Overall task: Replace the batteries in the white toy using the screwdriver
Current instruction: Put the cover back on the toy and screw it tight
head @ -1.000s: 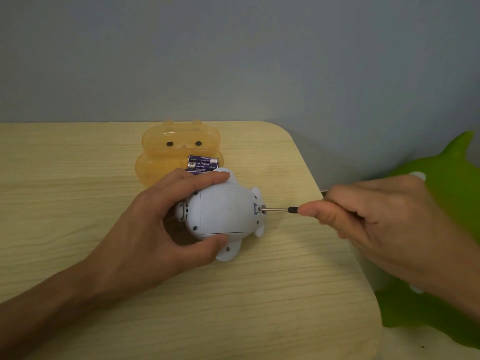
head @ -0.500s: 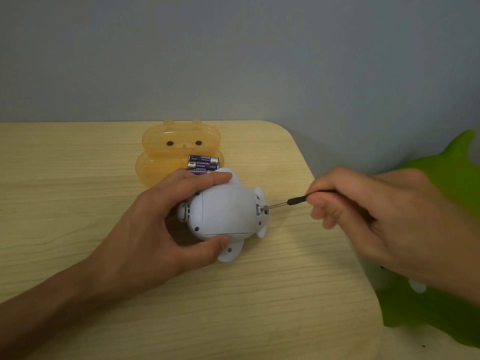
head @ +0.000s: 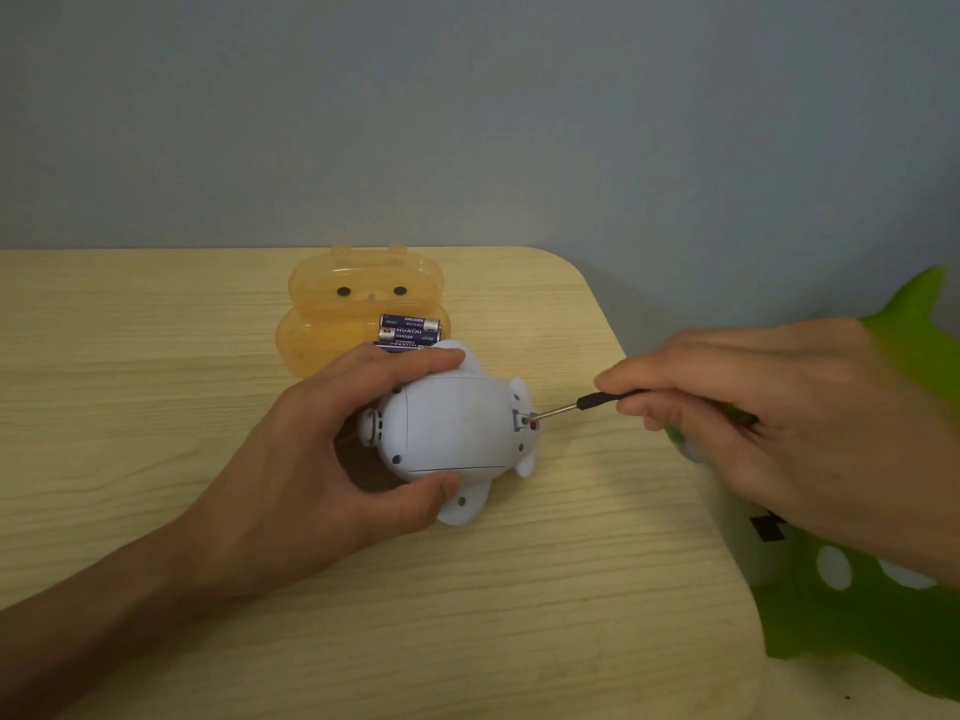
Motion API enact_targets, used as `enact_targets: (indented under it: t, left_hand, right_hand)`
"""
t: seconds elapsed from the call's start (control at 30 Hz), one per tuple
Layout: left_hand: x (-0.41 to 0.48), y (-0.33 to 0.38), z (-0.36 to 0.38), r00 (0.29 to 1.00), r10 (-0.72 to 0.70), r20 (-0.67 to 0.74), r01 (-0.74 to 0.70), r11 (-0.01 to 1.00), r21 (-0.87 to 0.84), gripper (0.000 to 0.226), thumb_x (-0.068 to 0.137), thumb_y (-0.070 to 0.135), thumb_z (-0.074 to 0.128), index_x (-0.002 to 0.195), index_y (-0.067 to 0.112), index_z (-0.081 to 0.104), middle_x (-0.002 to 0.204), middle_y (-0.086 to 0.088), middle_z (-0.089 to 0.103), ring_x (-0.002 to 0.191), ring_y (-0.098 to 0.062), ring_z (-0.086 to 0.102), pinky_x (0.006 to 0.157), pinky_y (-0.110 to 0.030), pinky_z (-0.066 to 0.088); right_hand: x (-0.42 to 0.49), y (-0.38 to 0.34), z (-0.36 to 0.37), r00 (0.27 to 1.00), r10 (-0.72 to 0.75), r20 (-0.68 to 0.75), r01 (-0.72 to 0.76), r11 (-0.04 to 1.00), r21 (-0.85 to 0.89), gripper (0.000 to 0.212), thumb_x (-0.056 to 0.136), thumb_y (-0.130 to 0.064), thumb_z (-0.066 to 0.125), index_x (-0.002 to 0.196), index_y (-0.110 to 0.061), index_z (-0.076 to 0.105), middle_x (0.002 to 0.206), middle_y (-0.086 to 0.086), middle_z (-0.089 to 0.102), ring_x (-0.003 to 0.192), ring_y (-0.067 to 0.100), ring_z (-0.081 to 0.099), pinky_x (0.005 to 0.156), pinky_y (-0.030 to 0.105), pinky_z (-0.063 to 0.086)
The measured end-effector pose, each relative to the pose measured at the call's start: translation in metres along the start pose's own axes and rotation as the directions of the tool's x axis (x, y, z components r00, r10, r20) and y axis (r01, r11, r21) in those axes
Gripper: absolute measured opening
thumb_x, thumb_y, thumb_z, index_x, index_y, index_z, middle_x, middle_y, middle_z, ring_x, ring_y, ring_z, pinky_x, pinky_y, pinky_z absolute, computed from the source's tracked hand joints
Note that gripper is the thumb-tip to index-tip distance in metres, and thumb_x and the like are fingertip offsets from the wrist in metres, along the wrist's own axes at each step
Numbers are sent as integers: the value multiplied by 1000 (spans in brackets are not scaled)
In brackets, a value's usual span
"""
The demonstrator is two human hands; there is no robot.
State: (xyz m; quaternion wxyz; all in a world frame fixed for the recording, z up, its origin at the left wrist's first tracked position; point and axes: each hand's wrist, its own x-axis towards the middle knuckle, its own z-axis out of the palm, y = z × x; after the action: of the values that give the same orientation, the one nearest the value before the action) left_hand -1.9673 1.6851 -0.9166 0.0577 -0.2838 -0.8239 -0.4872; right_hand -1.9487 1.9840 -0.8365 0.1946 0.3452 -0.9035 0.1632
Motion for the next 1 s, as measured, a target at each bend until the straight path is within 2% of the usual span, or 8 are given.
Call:
enact_targets:
  t: [0.13,0.23,0.33,0.47,0.6,0.73,0.9,1.0]
  left_hand:
    - [0,0,0,1000,-10,-5,10,1000,-6,72,72,44,82,141,35,62,132,18,64,126,-9,62,92,-11,50]
    - [0,1,0,1000,-15,-23,15,1000,3,71,71,46,82,139,36,63,136,18,64,129,-8,61,93,-12,51]
    - [-1,2,2,1000,-21,-20,21,1000,3,72,71,46,83,139,35,63,139,20,65,131,-7,62,95,-14,53]
    - [-1,5,3,998,-55,-1,55,998,-15,73,69,50,86,137,38,64,135,24,68,123,-4,67,95,-19,56]
    - [-1,11,5,996,-42,78,41,999,15,69,70,52,87,135,43,64,128,26,70,109,-8,71,84,-19,58]
    - [-2,11,6,993,-16,119,10,998,57,73,73,56,87,139,40,60,127,18,73,108,-13,74,83,-31,61]
    - [-2,11,4,991,-21,135,18,1000,25,73,73,57,87,139,37,62,124,22,74,113,-6,73,91,-26,58]
    - [-2,13,4,993,-13,117,6,998,61,72,72,57,85,137,36,64,124,24,73,111,-5,72,89,-24,58]
  right_hand:
    - [0,-6,10,997,72,11,-71,996,-51,50,100,-47,52,72,-12,73,49,-4,64,40,18,59,44,35,48]
    - [-1,-10,19,991,130,21,-128,989,-73,69,102,-51,46,50,-9,61,36,-1,52,31,21,53,40,29,48]
    - [2,-12,11,929,364,-71,-348,922,172,73,100,-58,47,44,-14,60,32,3,52,34,19,58,38,13,41]
    - [11,9,14,786,596,-160,-502,769,397,58,98,-53,52,55,-16,67,55,1,70,33,8,57,40,6,38]
    - [6,31,48,807,588,-50,-530,760,376,32,95,-42,67,71,-22,73,61,-5,73,48,7,64,52,17,48]
    - [6,34,69,867,499,3,-477,827,296,8,93,-29,77,86,-27,82,74,-13,75,67,-4,65,62,7,42]
    - [6,39,77,889,452,74,-458,868,193,9,87,-31,82,93,-25,85,92,-11,77,94,10,68,91,35,53]
    - [9,40,74,877,470,102,-481,855,193,9,86,-31,84,93,-27,86,95,-13,76,96,9,68,95,36,53]
